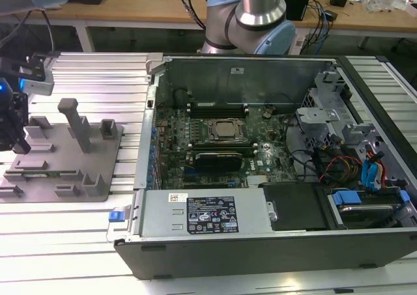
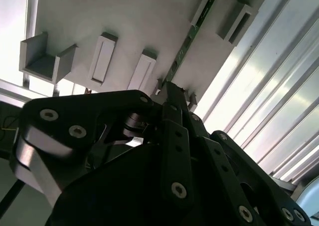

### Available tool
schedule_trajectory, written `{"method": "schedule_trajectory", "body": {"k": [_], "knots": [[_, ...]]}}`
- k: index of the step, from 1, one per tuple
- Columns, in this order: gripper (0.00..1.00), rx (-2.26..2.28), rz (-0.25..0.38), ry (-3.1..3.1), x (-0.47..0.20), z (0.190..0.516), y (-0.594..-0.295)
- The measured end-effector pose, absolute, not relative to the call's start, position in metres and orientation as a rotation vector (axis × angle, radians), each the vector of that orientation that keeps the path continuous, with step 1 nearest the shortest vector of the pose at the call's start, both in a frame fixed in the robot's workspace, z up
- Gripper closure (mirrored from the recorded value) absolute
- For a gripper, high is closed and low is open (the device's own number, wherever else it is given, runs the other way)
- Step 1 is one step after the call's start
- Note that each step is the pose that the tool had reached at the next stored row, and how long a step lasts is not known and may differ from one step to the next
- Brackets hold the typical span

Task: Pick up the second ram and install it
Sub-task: 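Pick up the second ram and move it above second insertion slot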

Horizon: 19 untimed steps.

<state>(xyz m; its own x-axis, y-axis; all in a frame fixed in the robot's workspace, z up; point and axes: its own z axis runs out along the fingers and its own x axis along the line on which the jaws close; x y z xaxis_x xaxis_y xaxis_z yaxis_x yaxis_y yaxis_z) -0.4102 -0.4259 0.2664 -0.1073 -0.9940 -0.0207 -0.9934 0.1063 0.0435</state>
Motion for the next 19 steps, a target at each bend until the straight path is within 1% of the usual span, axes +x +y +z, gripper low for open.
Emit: {"method": "schedule_trajectory", "body": {"k": [15,19], "knots": [[0.92,2.096,-0.072,-2.32,-0.41,0.233,-0.434],[0.92,2.097,-0.072,-2.319,-0.41,0.232,-0.434]]}}
